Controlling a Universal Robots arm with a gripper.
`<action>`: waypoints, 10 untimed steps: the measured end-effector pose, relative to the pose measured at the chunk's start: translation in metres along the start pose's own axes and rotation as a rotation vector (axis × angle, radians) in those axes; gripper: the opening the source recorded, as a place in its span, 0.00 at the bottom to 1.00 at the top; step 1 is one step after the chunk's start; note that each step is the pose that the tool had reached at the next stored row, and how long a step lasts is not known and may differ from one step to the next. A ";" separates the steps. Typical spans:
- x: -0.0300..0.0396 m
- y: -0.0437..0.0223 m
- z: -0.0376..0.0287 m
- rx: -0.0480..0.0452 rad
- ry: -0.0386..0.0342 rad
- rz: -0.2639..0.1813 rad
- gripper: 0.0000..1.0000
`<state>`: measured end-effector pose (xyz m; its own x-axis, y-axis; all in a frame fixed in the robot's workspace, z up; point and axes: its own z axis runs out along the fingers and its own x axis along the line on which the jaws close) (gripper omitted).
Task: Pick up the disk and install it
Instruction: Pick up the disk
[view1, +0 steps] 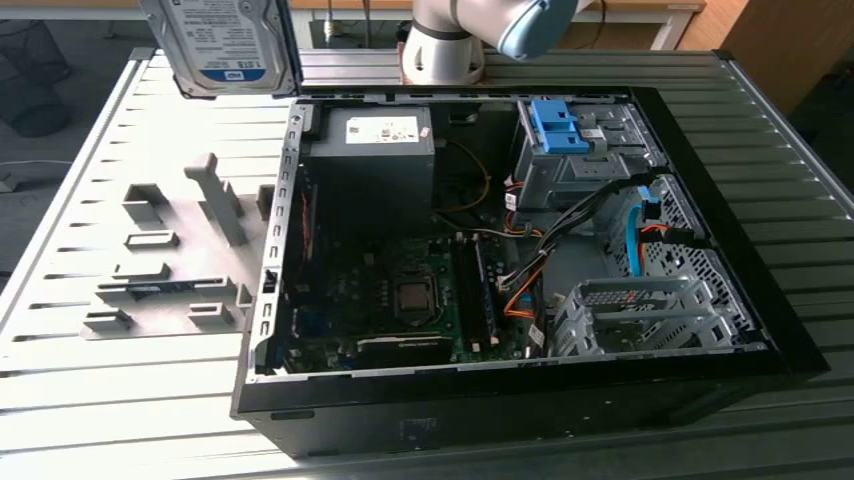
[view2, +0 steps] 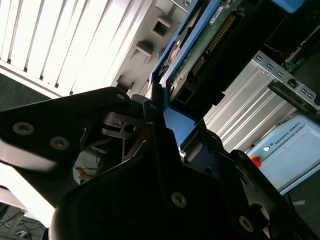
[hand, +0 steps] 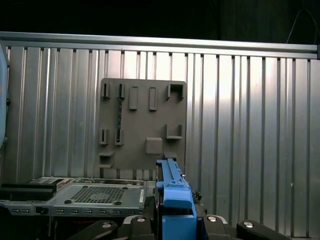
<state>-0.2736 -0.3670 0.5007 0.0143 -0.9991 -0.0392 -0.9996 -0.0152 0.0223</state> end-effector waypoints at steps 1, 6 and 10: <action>0.0000 -0.0022 0.0000 0.0000 0.0000 0.000 0.37; 0.0002 -0.0121 -0.0003 0.0000 0.0001 0.000 0.37; 0.0002 -0.0179 -0.0005 -0.0001 0.0001 0.000 0.37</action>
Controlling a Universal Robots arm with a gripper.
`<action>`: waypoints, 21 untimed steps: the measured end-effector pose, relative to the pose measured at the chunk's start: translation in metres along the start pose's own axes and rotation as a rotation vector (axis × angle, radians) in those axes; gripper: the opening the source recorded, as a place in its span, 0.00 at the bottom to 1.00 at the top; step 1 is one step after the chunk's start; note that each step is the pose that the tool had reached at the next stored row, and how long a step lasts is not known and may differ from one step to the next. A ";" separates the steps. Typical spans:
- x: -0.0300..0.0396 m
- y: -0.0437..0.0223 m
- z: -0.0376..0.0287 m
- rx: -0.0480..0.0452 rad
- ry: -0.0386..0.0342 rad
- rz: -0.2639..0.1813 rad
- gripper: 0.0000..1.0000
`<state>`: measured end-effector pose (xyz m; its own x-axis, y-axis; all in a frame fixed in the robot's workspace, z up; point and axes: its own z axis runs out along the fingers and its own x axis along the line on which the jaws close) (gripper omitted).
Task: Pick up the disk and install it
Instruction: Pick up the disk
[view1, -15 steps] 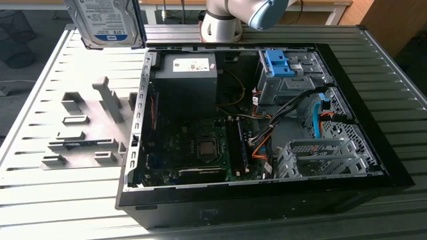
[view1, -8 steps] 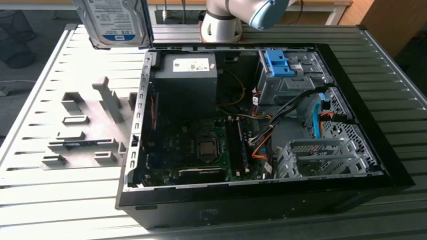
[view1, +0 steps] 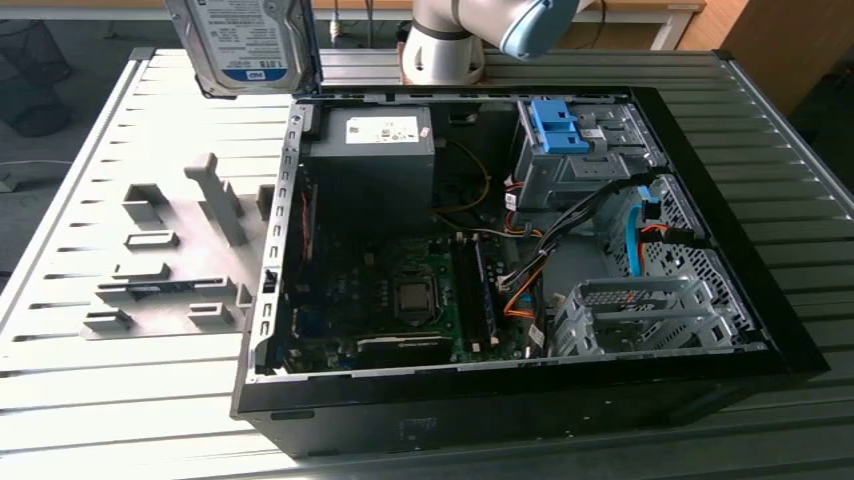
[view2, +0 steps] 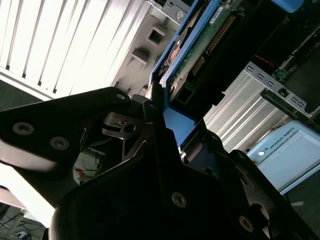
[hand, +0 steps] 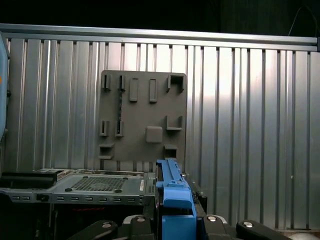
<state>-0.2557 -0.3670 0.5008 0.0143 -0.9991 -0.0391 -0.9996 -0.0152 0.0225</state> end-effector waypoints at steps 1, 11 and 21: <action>0.0000 -0.0002 0.0000 0.0000 0.0000 0.000 0.37; 0.0023 -0.0004 -0.0001 0.0001 -0.0001 0.000 0.37; 0.0110 -0.0012 -0.0004 0.0000 0.0000 0.000 0.37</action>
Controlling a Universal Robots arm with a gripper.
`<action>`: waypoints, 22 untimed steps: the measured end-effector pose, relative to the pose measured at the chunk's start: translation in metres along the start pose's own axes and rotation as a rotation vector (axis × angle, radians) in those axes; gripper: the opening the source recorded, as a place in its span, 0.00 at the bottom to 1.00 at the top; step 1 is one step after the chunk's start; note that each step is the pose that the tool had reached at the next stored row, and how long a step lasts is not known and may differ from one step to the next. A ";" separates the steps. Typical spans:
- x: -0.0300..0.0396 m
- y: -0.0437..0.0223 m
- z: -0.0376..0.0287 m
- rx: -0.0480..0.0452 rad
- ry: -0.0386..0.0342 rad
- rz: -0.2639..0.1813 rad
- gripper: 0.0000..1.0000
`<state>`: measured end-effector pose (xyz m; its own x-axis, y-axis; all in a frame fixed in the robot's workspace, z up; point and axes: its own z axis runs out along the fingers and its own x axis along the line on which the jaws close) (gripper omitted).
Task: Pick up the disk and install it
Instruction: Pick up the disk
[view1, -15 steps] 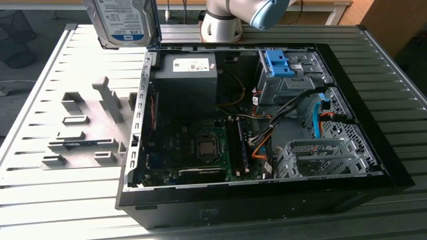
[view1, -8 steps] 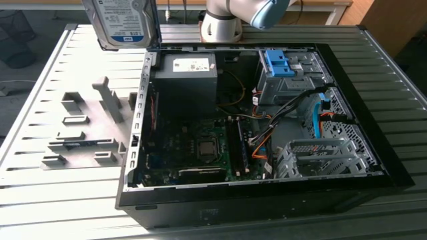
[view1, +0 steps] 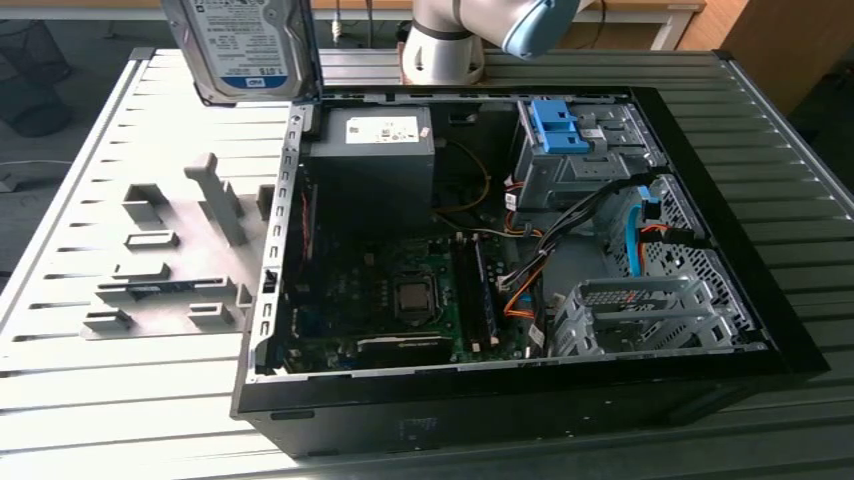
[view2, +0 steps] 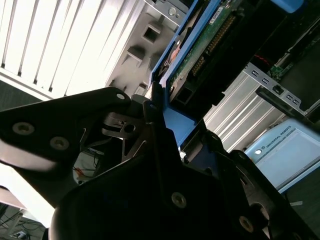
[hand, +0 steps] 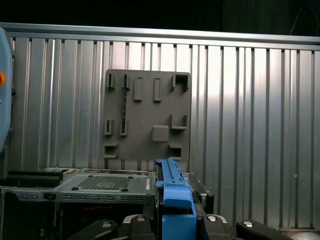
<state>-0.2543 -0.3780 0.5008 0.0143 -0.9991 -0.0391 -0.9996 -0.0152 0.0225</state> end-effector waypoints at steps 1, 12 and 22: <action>0.0000 -0.0011 0.0000 0.0001 0.0000 0.000 0.37; 0.0004 -0.0281 -0.0006 0.0002 -0.0001 0.000 0.37; 0.0005 -0.0376 -0.0008 0.0001 0.0000 0.000 0.37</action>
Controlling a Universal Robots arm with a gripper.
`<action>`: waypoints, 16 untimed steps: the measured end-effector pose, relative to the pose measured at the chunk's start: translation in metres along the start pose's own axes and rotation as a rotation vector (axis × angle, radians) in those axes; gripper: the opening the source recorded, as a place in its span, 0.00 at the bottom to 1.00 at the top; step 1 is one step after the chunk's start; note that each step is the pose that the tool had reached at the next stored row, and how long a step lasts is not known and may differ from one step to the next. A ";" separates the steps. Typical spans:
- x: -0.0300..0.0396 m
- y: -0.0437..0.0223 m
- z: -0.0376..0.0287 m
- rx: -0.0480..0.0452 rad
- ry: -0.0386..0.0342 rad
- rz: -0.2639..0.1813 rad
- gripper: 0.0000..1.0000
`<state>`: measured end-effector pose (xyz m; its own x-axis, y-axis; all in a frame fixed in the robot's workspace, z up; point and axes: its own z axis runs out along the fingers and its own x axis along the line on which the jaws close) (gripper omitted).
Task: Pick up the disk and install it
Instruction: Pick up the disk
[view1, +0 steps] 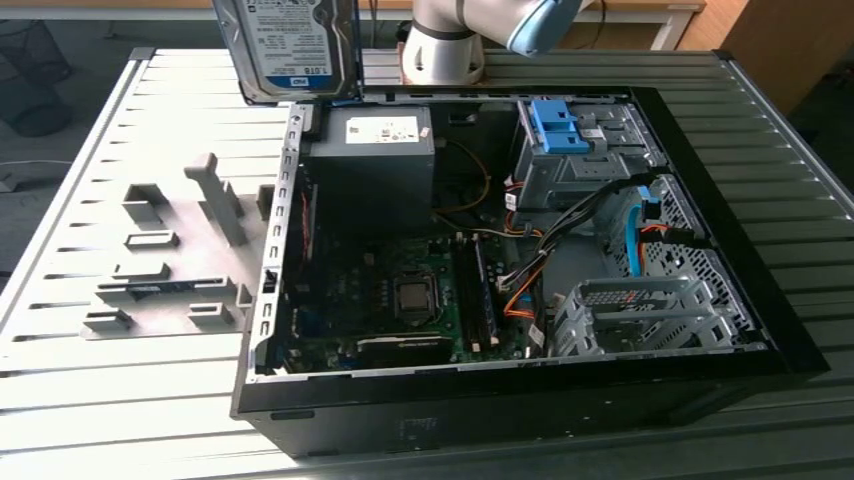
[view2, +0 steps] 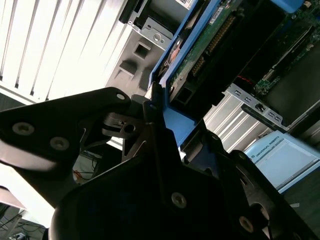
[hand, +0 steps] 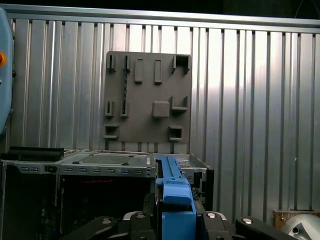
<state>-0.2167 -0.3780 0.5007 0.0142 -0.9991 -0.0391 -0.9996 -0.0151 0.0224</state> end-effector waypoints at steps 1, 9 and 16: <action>0.0000 0.0000 0.0000 0.0000 0.0000 0.000 0.37; 0.0003 -0.0003 0.0000 0.0000 0.0000 0.000 0.37; 0.0082 -0.0001 -0.0003 0.0000 0.0001 0.000 0.37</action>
<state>-0.2165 -0.3862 0.5006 0.0143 -0.9991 -0.0391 -0.9996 -0.0151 0.0223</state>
